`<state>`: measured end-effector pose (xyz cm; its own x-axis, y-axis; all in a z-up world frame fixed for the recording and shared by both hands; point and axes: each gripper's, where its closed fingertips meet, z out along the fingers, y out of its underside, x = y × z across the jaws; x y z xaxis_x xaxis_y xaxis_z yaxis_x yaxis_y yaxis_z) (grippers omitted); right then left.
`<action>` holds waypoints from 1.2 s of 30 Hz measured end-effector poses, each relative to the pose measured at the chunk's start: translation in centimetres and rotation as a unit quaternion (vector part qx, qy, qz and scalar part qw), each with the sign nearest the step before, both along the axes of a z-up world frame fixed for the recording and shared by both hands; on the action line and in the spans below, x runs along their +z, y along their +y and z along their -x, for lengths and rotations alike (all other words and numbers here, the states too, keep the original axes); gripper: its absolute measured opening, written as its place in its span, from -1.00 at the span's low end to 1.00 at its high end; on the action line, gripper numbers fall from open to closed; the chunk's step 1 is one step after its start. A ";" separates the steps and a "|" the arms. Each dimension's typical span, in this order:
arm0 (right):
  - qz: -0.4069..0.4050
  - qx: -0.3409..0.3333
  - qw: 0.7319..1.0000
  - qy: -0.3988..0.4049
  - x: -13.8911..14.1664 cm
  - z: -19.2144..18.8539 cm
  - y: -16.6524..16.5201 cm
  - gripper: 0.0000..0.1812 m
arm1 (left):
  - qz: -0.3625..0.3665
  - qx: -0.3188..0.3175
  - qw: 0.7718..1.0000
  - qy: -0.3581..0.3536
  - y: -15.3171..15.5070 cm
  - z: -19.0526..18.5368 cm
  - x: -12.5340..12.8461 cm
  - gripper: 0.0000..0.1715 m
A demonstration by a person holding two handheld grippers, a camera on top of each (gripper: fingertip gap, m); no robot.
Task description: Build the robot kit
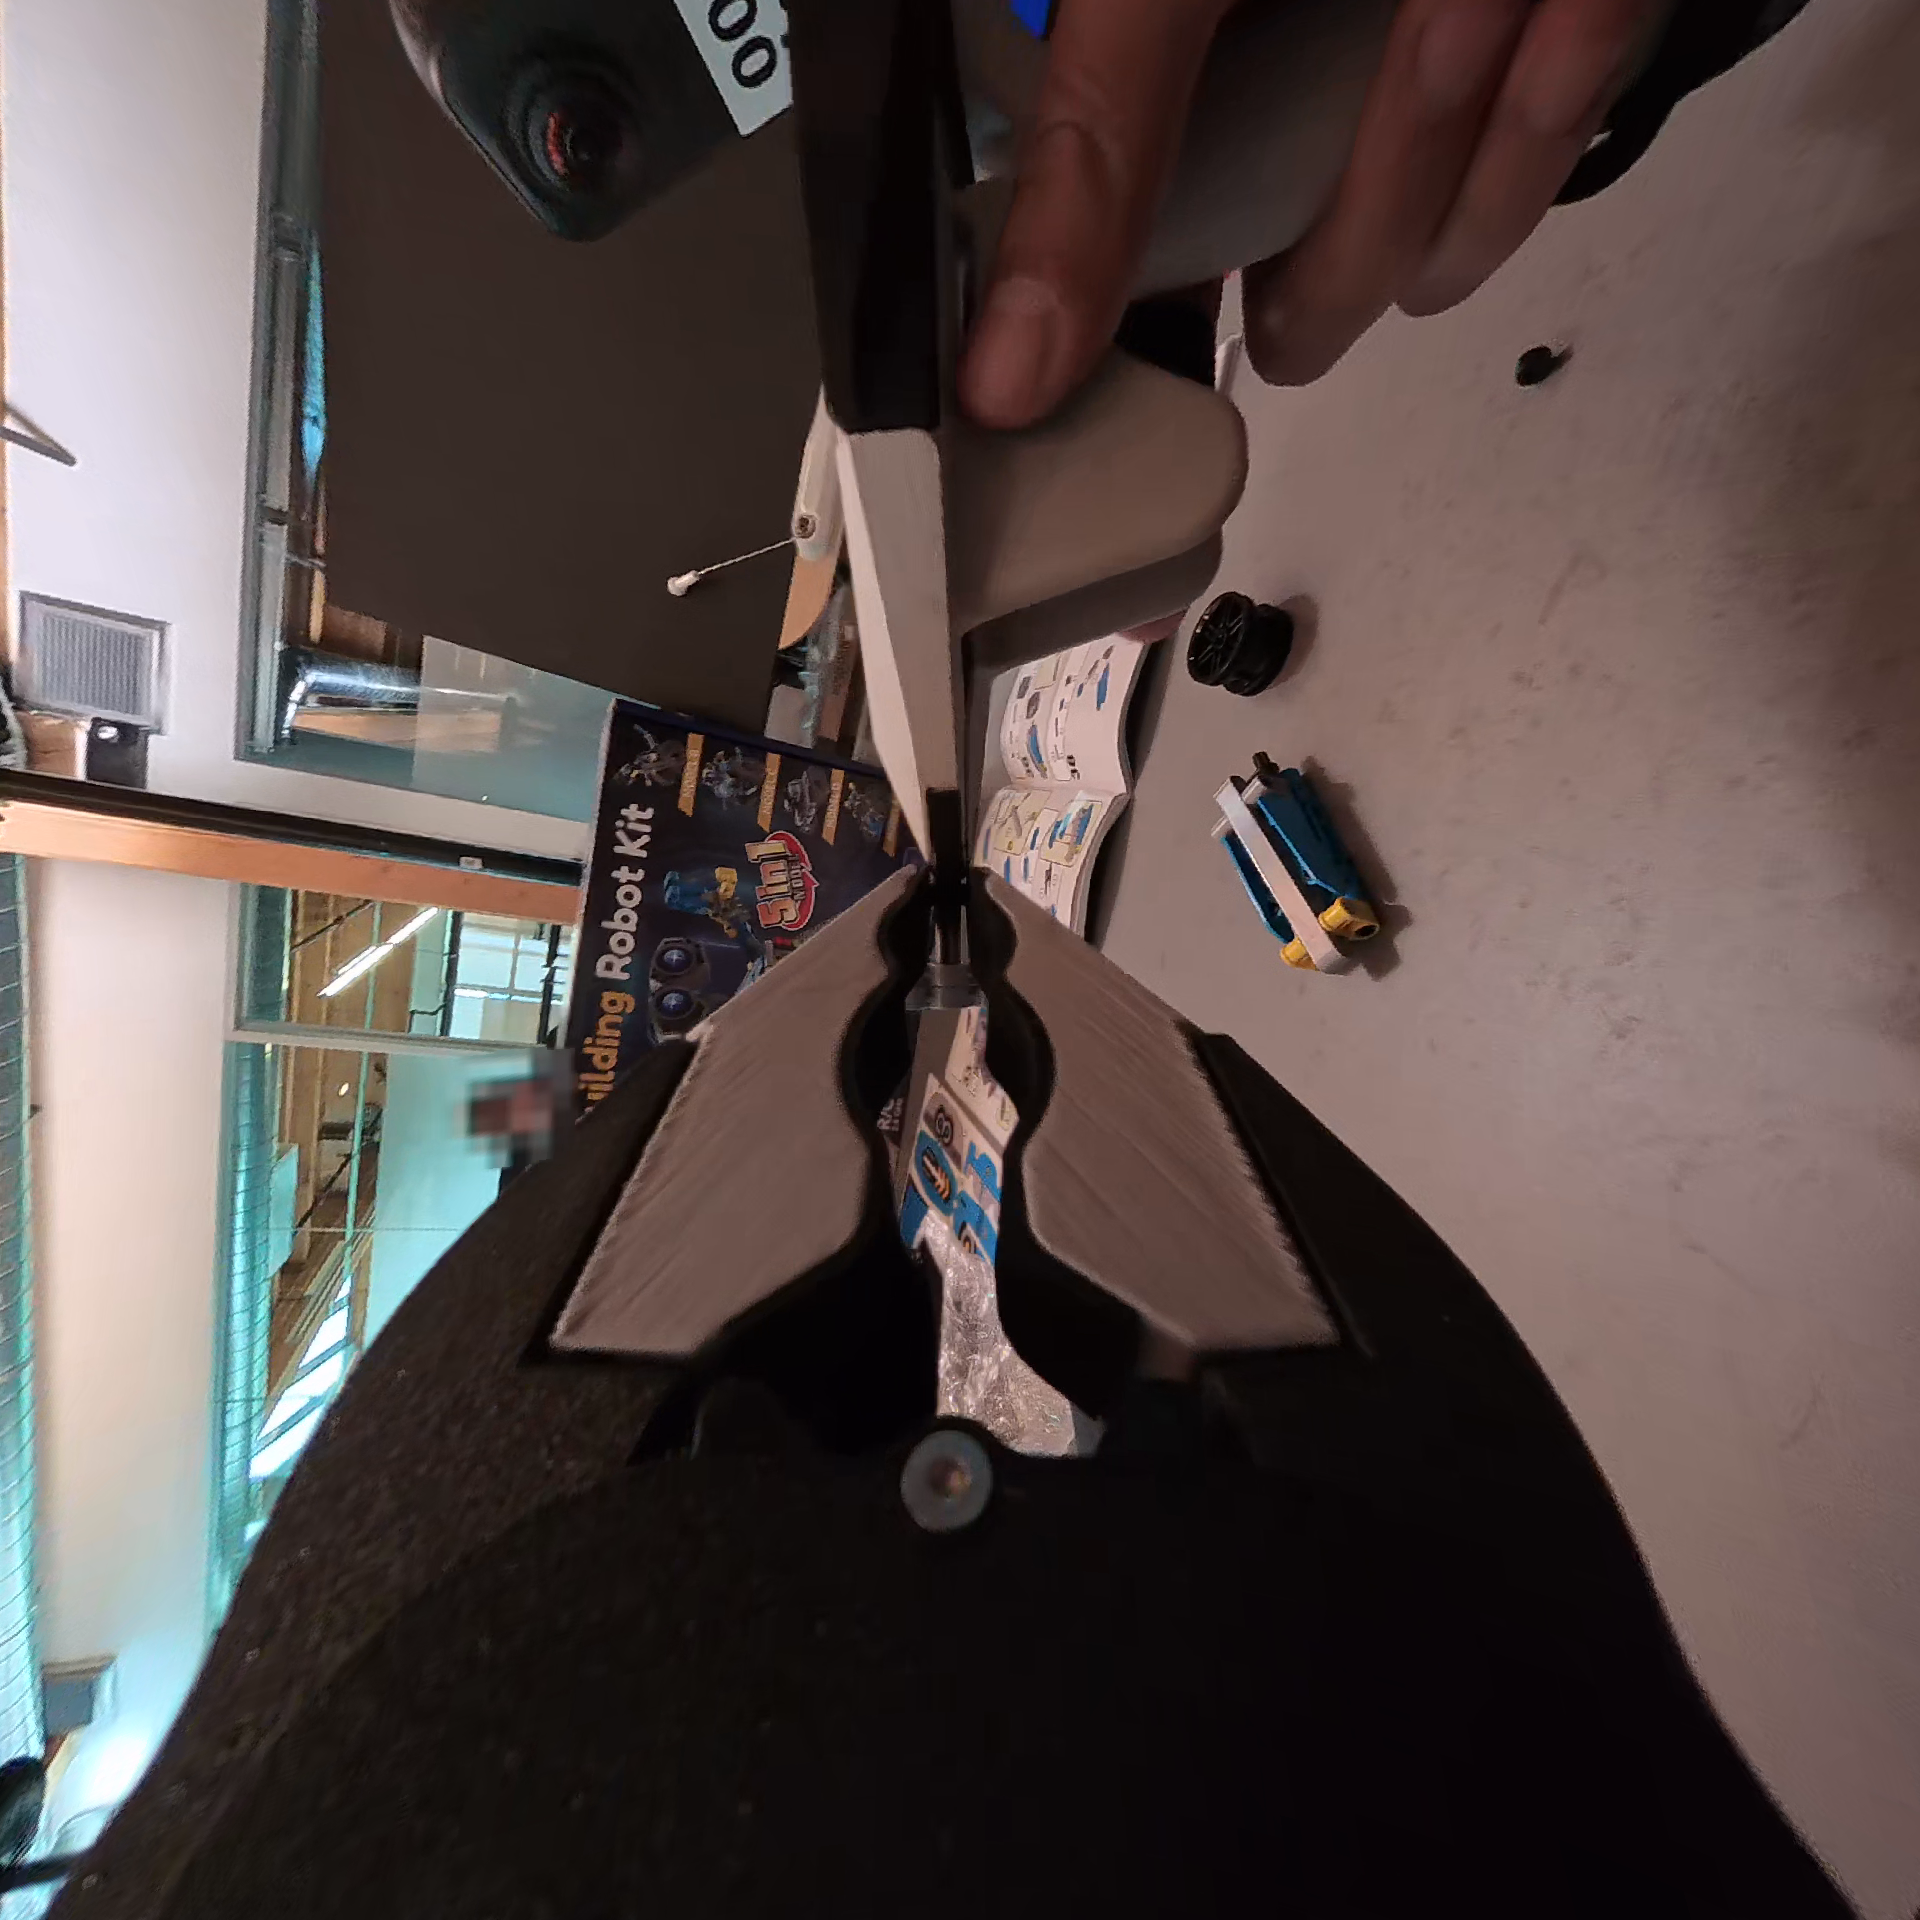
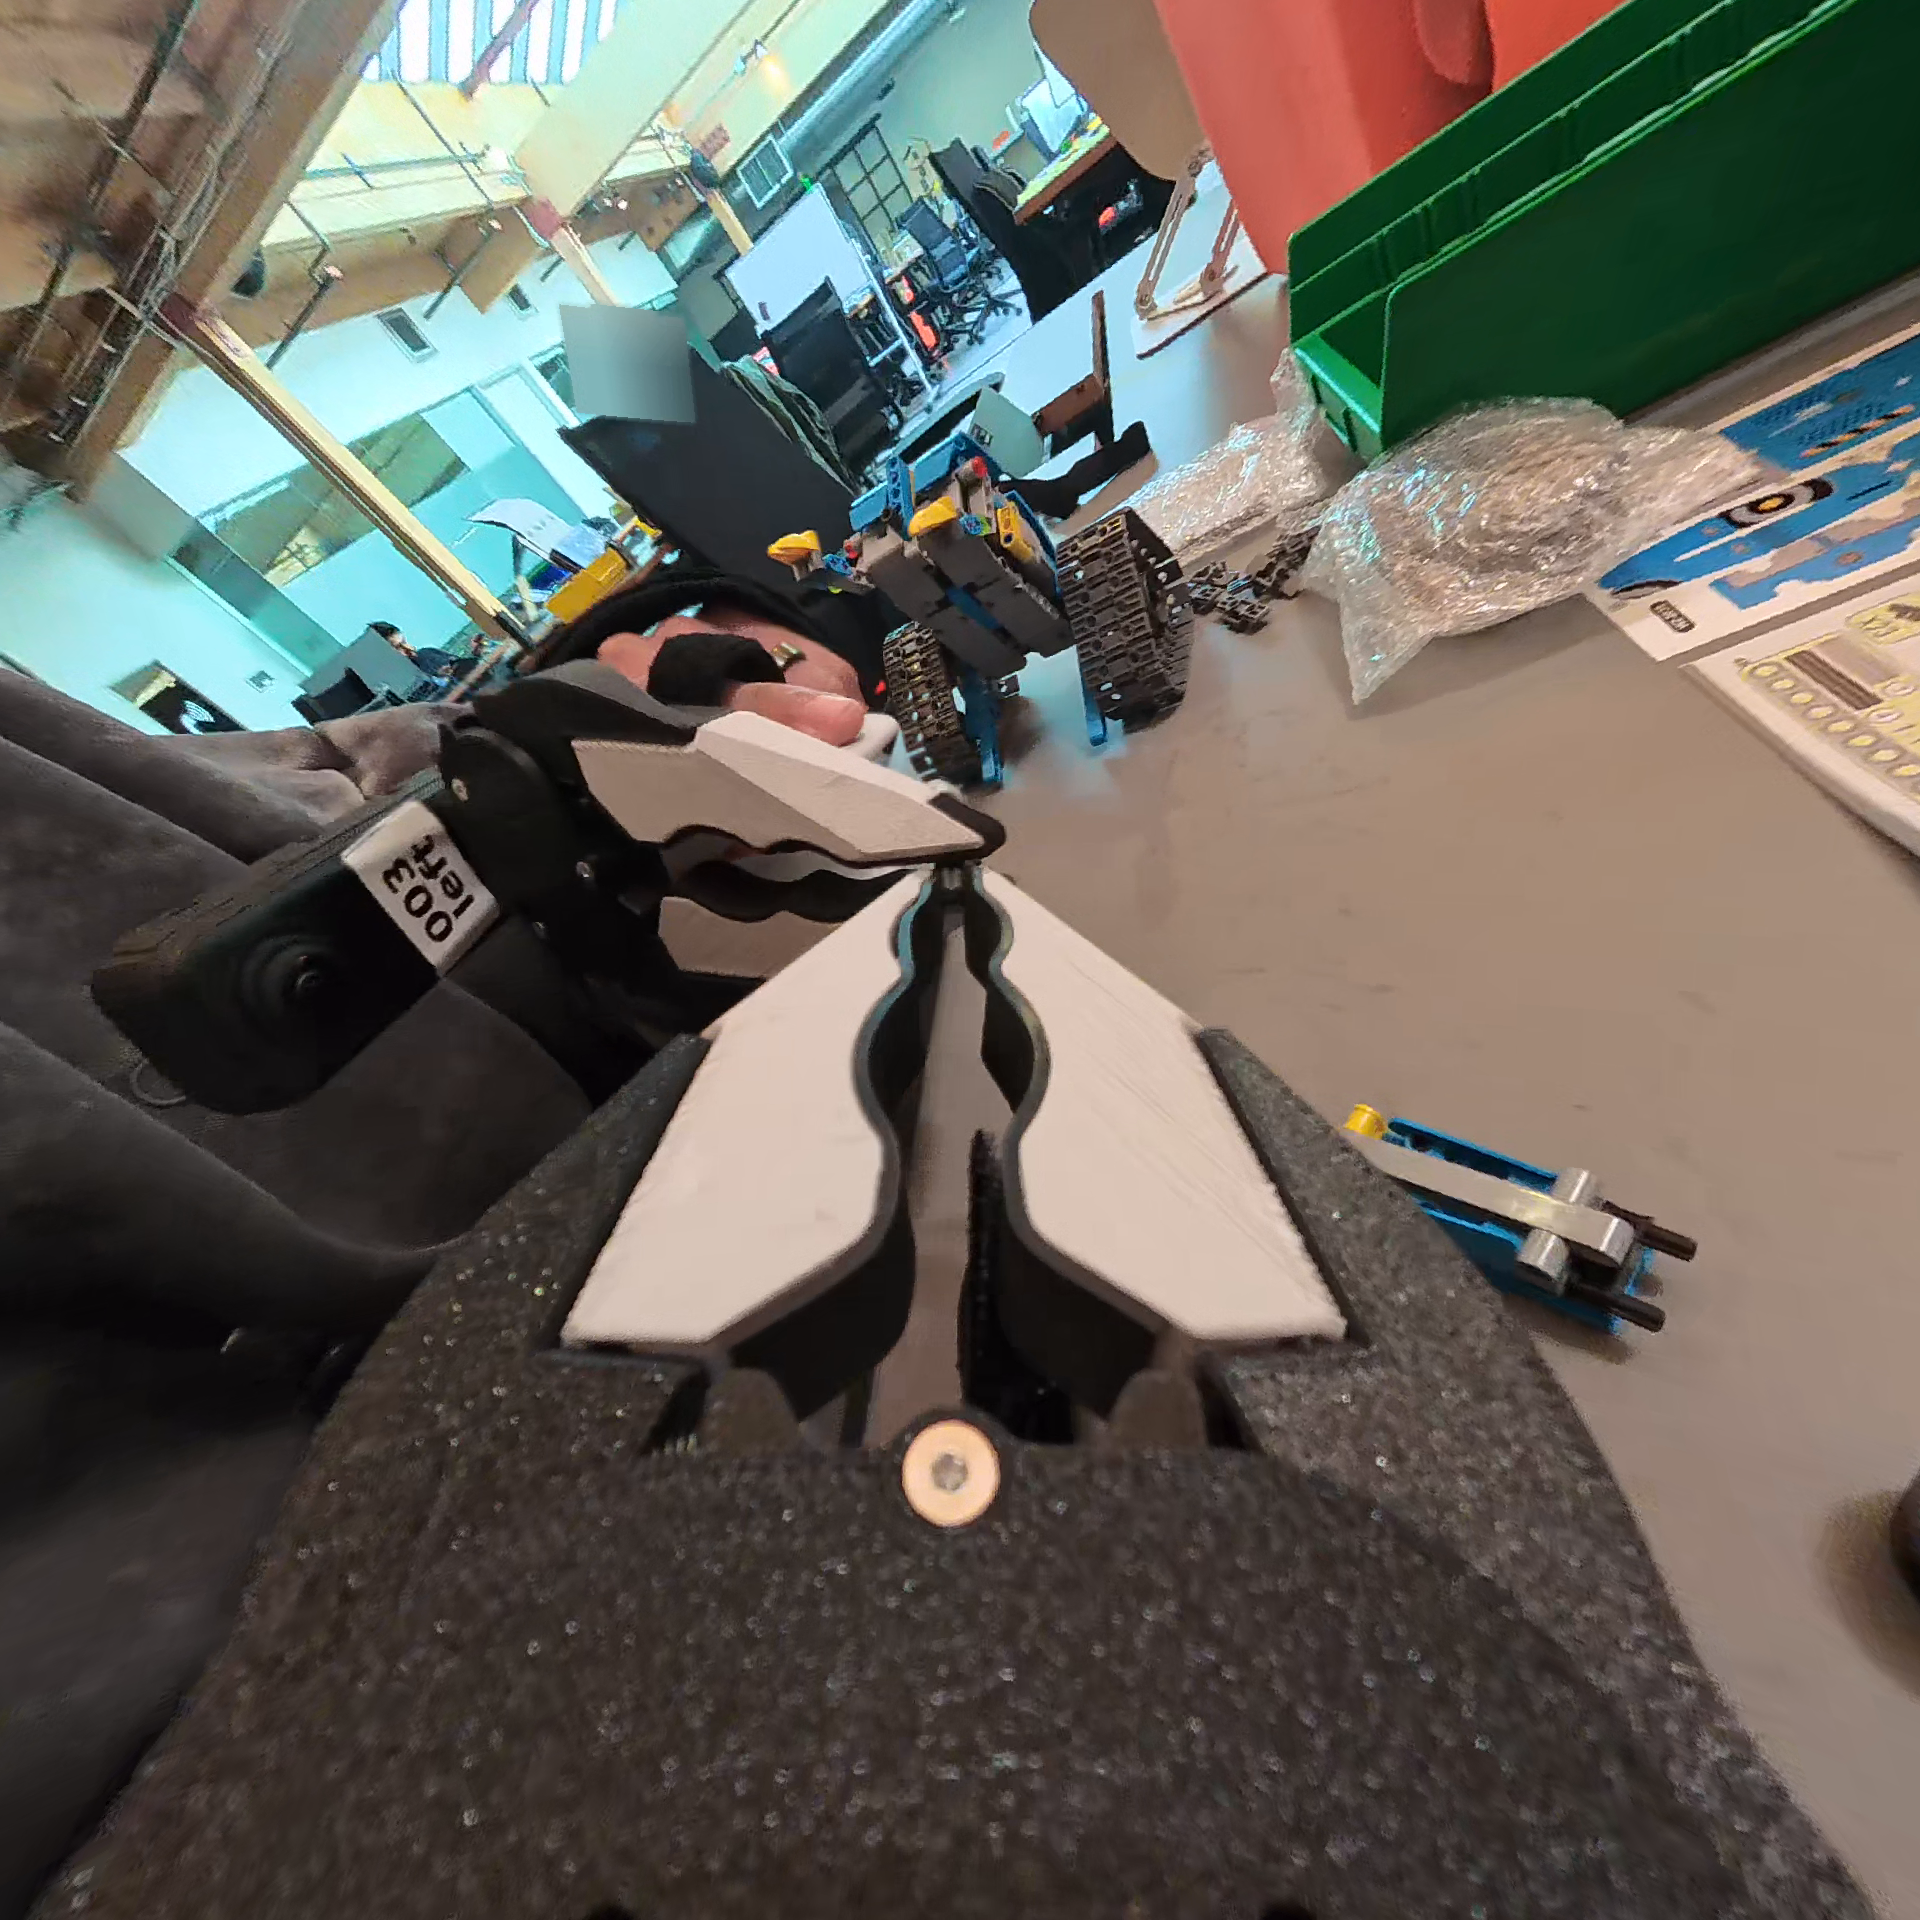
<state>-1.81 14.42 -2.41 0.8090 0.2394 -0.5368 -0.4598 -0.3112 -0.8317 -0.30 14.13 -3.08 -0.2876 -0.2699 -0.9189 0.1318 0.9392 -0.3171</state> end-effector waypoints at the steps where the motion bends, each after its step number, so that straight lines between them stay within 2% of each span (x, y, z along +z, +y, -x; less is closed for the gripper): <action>1: 0.002 0.001 1.000 -0.003 -0.1 0.1 0.0 -0.97 | 0.000 -0.004 1.000 0.005 0.0 0.1 -0.1 -0.92; 6: 0.009 -0.003 0.998 -0.058 0.0 0.2 0.0 -0.97 | -0.004 -0.021 1.000 0.004 0.0 0.3 0.0 -0.92; 19: 0.005 0.010 0.998 -0.060 0.3 0.5 -0.4 -0.97 | -0.013 -0.034 0.999 0.007 0.1 0.7 0.2 -0.92; 21: 0.009 0.014 0.998 -0.057 0.2 0.6 -0.4 -0.97 | 0.010 -0.036 0.999 0.023 0.0 0.8 0.0 -0.92; 24: 0.011 0.007 0.999 -0.046 0.2 0.2 -0.5 -0.97 | 0.111 -0.049 0.991 0.056 -0.4 1.0 0.3 -0.90; 26: 0.015 -0.007 0.999 -0.039 0.1 -0.4 -0.6 -0.97 | 0.156 -0.057 0.983 0.075 -0.5 1.3 0.6 -0.73; 27: 0.012 -0.008 0.999 -0.033 0.2 -0.5 -0.6 -0.97 | 0.162 -0.057 0.982 0.078 -0.5 1.3 0.7 -0.71; 29: 0.019 -0.011 0.999 -0.037 -0.1 -0.5 -0.4 -0.97 | 0.143 -0.057 0.985 0.073 -0.5 1.3 0.5 -0.74; 32: 0.032 -0.010 0.998 -0.052 -0.6 -0.1 -0.1 -0.97 | 0.120 -0.054 0.989 0.067 -0.7 1.2 0.0 -0.92; 36: 0.039 -0.013 0.997 -0.059 -0.8 -0.2 -0.1 -0.97 | 0.089 -0.037 0.994 0.060 -0.3 0.9 -0.4 -0.92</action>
<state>-1.60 14.31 -3.23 0.8727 0.1786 -0.4545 -0.3696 -0.3665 -0.8538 -1.24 13.84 -3.50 -0.4173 -0.3985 -0.8167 0.1493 0.8565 -0.4942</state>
